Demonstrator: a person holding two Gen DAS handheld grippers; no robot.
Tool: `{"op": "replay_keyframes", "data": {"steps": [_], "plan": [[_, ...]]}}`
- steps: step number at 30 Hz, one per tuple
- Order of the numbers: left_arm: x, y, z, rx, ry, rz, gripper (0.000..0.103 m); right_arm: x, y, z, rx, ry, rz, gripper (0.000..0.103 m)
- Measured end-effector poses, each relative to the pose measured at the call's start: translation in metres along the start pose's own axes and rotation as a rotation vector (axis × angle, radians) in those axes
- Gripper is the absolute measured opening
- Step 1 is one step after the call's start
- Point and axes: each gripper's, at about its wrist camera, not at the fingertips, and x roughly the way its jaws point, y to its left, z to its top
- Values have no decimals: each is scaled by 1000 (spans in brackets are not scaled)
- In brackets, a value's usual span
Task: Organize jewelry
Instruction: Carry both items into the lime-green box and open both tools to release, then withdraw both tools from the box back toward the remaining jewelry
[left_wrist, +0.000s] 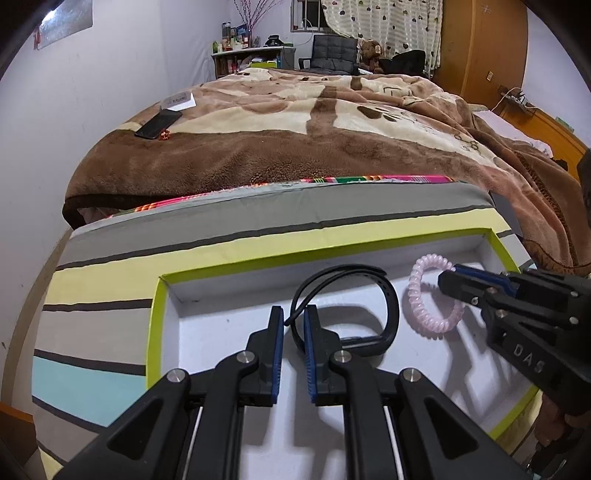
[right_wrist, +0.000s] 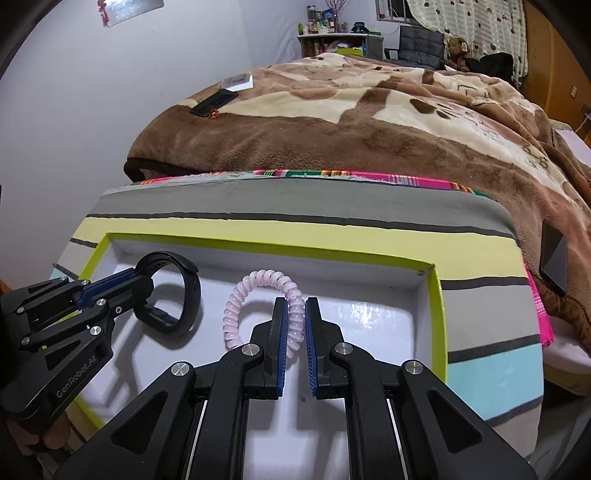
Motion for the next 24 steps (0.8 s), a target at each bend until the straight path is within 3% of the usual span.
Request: {"op": "replay_keyframes", "data": {"steps": [6,12,14,24], "plan": [[2,0,3,9,-8,1,12,7,2,1,4,10,11,13],[-7,1,6,7,-38,-29,29,1,0,-1,18,-2,35,23],[-14,1,5,9,-55,-34,29,-5,0,-1,22,-12,37,23],[-79,4,-18,-6,-188,-69,29,-81,4,-31,20,-165,54,23]]}}
